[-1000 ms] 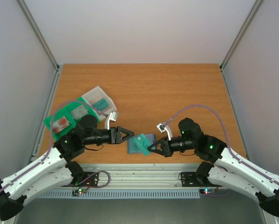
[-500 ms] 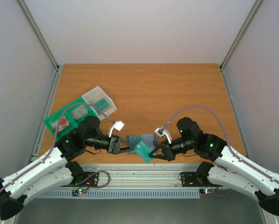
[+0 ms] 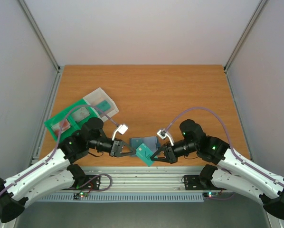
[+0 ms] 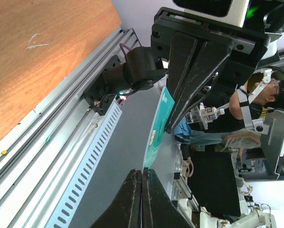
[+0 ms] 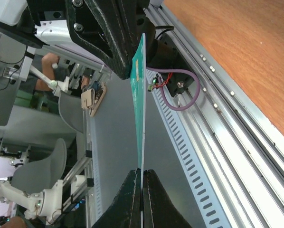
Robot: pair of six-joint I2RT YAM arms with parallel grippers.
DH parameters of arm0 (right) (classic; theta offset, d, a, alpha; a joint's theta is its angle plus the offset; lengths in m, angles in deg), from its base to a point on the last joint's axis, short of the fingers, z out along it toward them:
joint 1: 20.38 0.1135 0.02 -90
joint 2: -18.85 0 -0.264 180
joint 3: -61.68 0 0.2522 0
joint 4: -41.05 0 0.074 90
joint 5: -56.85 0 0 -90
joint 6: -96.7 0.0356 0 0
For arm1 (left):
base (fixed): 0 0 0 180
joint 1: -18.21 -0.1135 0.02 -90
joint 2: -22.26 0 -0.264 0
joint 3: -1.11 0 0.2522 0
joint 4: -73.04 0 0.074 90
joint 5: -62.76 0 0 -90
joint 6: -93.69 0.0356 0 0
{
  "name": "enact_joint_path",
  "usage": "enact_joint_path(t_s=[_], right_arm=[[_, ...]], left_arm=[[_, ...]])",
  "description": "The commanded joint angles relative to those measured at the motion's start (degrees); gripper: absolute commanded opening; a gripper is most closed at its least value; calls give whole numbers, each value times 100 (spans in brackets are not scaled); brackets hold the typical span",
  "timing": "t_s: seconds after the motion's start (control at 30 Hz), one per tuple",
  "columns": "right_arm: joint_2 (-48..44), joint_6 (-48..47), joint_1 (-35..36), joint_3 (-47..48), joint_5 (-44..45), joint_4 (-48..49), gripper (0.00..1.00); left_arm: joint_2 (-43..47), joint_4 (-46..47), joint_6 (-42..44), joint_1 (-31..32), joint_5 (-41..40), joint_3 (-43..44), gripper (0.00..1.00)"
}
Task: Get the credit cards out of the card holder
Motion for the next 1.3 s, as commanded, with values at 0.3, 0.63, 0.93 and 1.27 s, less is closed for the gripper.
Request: enact_joint_path(t_s=[0.3, 0.63, 0.93, 1.27], right_arm=[[324, 403, 21, -262, 557, 349, 36], [-29, 1021, 21, -321, 2370, -79, 88], [-185, 1234, 21, 408, 3488, -890, 98], [-495, 1350, 21, 513, 3922, -1150, 98]], left_arm=[[156, 608, -536, 25, -238, -193, 0], [220, 651, -1037, -18, -1169, -241, 0], [261, 496, -1198, -361, -1598, -230, 0], [290, 592, -1403, -836, -2148, -358, 0]])
